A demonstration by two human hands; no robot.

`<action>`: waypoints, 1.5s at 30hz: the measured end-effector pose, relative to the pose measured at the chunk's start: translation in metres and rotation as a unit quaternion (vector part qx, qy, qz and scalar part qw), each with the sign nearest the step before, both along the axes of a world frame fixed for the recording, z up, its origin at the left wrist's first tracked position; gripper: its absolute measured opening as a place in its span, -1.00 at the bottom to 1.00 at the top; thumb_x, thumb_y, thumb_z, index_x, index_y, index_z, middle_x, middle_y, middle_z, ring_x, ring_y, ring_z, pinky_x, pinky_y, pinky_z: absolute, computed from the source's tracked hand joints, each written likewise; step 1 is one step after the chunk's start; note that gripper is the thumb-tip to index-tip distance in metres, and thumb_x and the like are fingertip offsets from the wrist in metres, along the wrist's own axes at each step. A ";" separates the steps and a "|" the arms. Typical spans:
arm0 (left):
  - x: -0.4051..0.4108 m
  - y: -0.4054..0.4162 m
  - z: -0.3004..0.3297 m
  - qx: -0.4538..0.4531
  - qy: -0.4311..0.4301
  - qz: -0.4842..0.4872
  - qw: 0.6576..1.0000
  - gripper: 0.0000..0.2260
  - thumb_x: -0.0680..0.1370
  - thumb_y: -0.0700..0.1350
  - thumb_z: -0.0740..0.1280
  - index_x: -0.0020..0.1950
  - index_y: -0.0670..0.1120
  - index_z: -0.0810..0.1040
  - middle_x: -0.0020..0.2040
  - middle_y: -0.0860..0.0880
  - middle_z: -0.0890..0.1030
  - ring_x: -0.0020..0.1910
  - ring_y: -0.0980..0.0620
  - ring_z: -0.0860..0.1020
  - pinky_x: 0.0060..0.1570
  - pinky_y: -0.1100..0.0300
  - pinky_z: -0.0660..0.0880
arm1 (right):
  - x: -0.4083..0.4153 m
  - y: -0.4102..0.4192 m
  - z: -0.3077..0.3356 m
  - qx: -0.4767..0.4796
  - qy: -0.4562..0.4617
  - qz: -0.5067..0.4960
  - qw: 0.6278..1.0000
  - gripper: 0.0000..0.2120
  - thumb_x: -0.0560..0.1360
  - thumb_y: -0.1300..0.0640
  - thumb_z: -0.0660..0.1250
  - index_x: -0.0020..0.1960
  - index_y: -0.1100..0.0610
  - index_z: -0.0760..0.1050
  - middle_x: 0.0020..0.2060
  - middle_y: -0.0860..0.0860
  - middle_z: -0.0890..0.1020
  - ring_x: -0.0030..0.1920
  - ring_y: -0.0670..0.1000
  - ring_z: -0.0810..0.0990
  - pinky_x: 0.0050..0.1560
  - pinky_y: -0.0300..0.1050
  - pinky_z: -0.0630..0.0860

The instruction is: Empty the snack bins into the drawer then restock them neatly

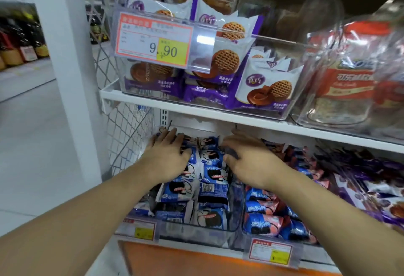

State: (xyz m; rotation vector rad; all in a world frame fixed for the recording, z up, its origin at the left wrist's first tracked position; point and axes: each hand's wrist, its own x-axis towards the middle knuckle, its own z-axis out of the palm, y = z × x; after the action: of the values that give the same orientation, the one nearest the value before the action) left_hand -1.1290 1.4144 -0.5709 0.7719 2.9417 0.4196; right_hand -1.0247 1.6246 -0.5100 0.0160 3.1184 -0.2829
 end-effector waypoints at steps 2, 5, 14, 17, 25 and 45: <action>0.005 0.008 -0.007 0.018 -0.016 -0.011 1.000 -0.38 0.69 0.22 0.04 0.70 0.05 0.00 0.71 -0.03 -0.14 0.67 -0.05 -0.21 0.61 -0.14 -0.25 | 0.000 0.001 -0.004 -0.002 0.013 0.000 1.000 -0.79 0.66 -0.02 0.24 0.15 0.09 0.51 0.22 0.04 0.54 0.39 0.15 0.42 0.37 0.13 0.44; 0.010 0.014 -0.009 0.068 -0.016 -0.018 0.997 -0.42 0.68 0.13 0.14 0.68 0.06 0.10 0.71 -0.01 -0.09 0.67 -0.04 -0.19 0.61 -0.08 -0.26 | -0.001 0.001 -0.005 -0.003 0.018 -0.004 1.000 -0.79 0.67 -0.01 0.24 0.15 0.11 0.52 0.21 0.05 0.54 0.39 0.14 0.40 0.38 0.11 0.42; 0.057 -0.045 0.007 0.036 -0.006 -0.079 0.996 -0.39 0.71 0.25 -0.03 0.70 0.10 -0.14 0.67 0.18 -0.19 0.66 0.05 -0.24 0.65 0.00 -0.12 | 0.016 -0.019 0.007 0.001 0.034 0.020 0.999 -0.63 0.69 -0.01 0.22 0.46 0.05 0.44 0.43 0.04 0.48 0.50 0.10 0.33 0.49 0.05 0.33; 0.061 -0.051 -0.001 -0.102 -0.087 -0.071 0.989 -0.31 0.65 0.40 -0.17 0.61 0.15 -0.44 0.58 0.16 -0.46 0.58 0.07 -0.46 0.61 -0.02 -0.31 | 0.023 -0.036 0.012 0.058 0.022 0.054 0.997 -0.60 0.66 -0.09 0.29 0.46 -0.02 0.45 0.42 -0.04 0.51 0.45 0.02 0.38 0.52 0.01 0.25; 0.053 -0.054 0.005 -0.159 -0.092 -0.087 0.979 -0.23 0.55 0.53 -0.16 0.59 0.24 -0.45 0.60 0.14 -0.45 0.59 0.04 -0.45 0.58 -0.01 -0.35 | 0.024 -0.048 0.014 0.178 -0.068 0.027 0.981 -0.51 0.50 -0.31 0.40 0.34 -0.12 0.56 0.21 -0.03 0.65 0.36 0.09 0.50 0.54 0.23 0.12; -0.010 -0.016 -0.010 -0.112 0.019 -0.031 0.993 -0.17 0.56 0.50 -0.12 0.69 0.08 -0.25 0.69 -0.13 -0.25 0.66 -0.11 -0.27 0.63 -0.10 -0.22 | -0.045 -0.057 -0.004 0.236 -0.112 0.011 0.965 -0.29 0.63 -0.32 0.09 0.68 -0.01 0.12 0.63 0.07 0.26 0.64 0.14 0.13 0.65 0.17 -0.08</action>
State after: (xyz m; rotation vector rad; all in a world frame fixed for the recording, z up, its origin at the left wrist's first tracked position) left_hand -1.1394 1.3986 -0.5805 0.8459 2.9222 0.0669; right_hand -1.0698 1.5672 -0.5141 0.0144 2.8759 0.4337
